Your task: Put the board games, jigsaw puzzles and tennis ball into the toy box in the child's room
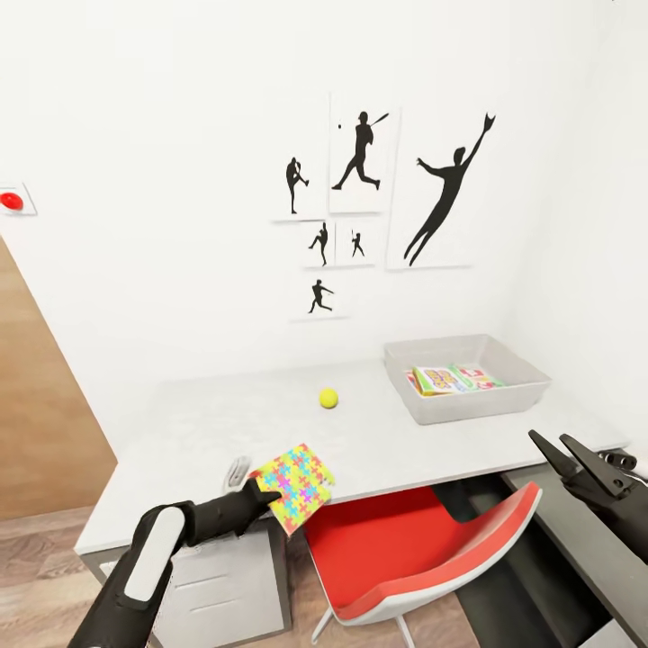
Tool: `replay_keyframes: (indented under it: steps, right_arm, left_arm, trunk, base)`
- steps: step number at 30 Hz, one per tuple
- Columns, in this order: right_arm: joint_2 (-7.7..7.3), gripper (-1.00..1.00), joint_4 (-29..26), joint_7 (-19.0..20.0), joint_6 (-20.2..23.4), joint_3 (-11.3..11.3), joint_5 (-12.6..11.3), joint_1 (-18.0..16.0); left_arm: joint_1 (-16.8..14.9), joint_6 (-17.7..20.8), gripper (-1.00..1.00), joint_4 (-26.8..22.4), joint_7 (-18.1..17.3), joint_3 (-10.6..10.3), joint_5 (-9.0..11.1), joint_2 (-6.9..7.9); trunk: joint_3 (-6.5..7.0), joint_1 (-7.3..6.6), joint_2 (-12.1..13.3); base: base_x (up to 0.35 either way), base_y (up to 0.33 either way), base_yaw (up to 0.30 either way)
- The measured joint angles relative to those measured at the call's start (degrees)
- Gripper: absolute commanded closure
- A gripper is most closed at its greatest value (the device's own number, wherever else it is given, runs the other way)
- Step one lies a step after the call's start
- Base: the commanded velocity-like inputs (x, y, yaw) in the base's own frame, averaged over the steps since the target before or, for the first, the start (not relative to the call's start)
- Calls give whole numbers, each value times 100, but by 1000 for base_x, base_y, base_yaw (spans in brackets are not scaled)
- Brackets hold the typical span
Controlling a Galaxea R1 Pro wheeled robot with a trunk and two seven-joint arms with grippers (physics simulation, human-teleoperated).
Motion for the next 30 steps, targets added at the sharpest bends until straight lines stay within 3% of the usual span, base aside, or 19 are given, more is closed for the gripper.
replay_keyframes:
  steps: [4, 8, 12, 15, 16, 20, 25, 28, 30]
  right_arm:
    - [0, -100, 0, 0, 0, 3, 0, 0]
    - [0, -100, 0, 0, 0, 8, 0, 0]
    - [0, -100, 0, 0, -5, 9, 1, 0]
    - [0, -100, -5, 0, -8, 15, 0, 0]
    - [0, -100, -6, 0, -11, 16, 1, 0]
    - [0, -100, -8, -3, -18, 20, 4, 0]
    - [0, -100, -8, -15, -33, 33, 16, 0]
    - [0, -100, -8, -23, -29, 28, 19, 0]
    - [-2, -100, -15, -30, -16, 17, 24, 0]
  left_arm:
    - [0, 326, 100, -331, -14, 29, 4, 187]
    - [0, 396, 100, -542, -282, 29, 195, 448]
    - [0, 396, 100, -595, -391, -11, 736, 864]
    - [5, 397, 100, -794, -403, -44, 1308, 1255]
    - [10, 398, 100, -883, -405, -56, 1614, 1455]
    - [24, 398, 100, -1048, -406, -63, 2168, 1974]
    - [31, 400, 100, -1125, -529, -65, 2620, 2411]
    - [27, 400, 100, -1131, -1089, -144, 2731, 2679]
    - [26, 398, 100, -1132, -1697, -379, 2757, 2976]
  trunk:
    - [72, -88, 161]
    - [144, -176, 321]
    - [216, -264, 482]
    - [270, -330, 602]
    - [288, -352, 642]
    - [360, -440, 803]
    - [450, -550, 1004]
    - [504, -616, 1124]
    - [540, -660, 1204]
  base:
    - [0, 0, 0]
    - [0, 0, 0]
    - [0, 0, 0]
    - [0, 0, 0]
    - [0, 0, 0]
    - [0, 0, 0]
    - [0, 0, 0]
    - [0, 0, 0]
    - [0, 0, 0]
